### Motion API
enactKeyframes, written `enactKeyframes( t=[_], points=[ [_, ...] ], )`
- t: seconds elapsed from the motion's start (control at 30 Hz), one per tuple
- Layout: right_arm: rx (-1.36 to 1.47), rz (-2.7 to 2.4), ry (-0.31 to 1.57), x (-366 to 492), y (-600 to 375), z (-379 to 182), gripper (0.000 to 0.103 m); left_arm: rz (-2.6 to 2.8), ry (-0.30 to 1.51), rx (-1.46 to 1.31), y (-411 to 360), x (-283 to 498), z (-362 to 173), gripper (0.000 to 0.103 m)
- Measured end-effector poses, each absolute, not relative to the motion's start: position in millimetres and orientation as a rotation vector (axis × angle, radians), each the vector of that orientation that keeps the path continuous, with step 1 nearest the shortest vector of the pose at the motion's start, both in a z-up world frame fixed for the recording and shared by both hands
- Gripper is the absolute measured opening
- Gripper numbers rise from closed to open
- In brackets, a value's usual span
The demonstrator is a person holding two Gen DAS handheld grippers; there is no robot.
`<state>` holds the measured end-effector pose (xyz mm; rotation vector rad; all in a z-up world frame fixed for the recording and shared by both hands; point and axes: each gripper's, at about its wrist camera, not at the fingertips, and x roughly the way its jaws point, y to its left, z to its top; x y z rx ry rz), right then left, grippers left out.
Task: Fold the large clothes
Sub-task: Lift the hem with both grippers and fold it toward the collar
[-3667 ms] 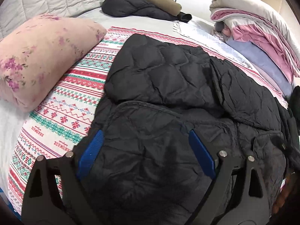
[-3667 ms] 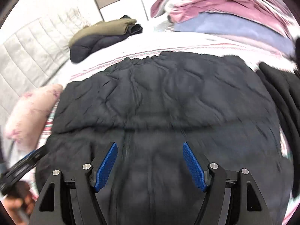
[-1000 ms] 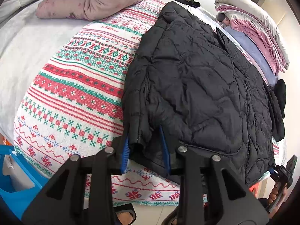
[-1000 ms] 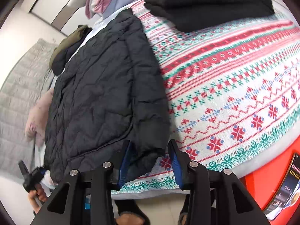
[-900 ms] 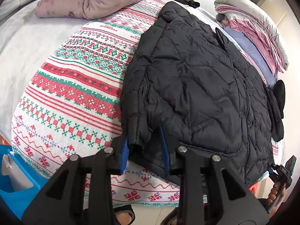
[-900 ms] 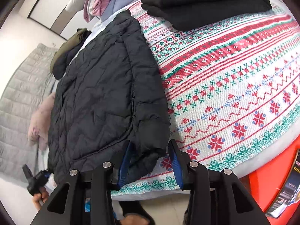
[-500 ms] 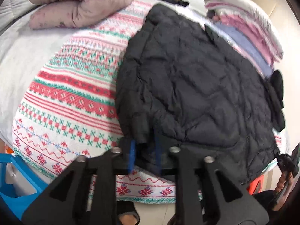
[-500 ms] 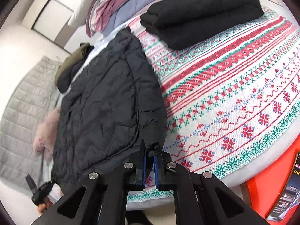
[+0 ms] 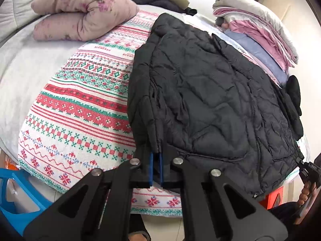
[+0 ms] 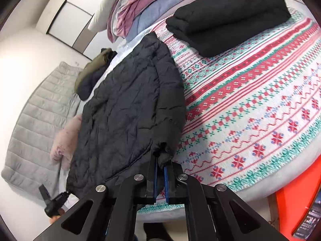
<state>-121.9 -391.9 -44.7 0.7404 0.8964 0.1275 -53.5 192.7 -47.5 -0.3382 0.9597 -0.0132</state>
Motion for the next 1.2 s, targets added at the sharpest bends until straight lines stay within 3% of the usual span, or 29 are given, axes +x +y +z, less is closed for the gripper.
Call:
enactKeyframes(
  t=[0.37, 0.77, 0.93, 1.03, 1.1, 1.13, 1.2],
  points=[
    [0.762, 0.238, 0.690, -206.9, -385.4, 0.8, 0.004, -0.066, 0.807, -0.361, 183.5, -145.5, 1.0, 0.004],
    [0.716, 0.391, 0.449, -240.4, -378.3, 70.5, 0.003, -0.152, 0.721, -0.433, 189.3, -164.4, 44.7, 0.004],
    [0.613, 0.227, 0.676, -195.8, -374.6, 44.5, 0.005, -0.150, 0.773, -0.486, 191.0, -139.5, 30.2, 0.004],
    [0.576, 0.096, 0.771, -186.9, -388.0, 16.8, 0.022, -0.153, 0.774, -0.470, 188.5, -136.8, 29.7, 0.004],
    [0.675, 0.112, 0.843, -186.7, -410.9, -10.7, 0.058, -0.159, 0.775, -0.465, 188.5, -132.4, 31.0, 0.004],
    [0.705, 0.099, 0.873, -189.0, -419.2, -21.6, 0.064, -0.163, 0.777, -0.463, 188.4, -130.3, 30.7, 0.004],
    [0.783, 0.056, 0.923, -196.8, -436.9, -45.7, 0.065, -0.175, 0.780, -0.455, 184.8, -125.5, 29.8, 0.004]
  ],
)
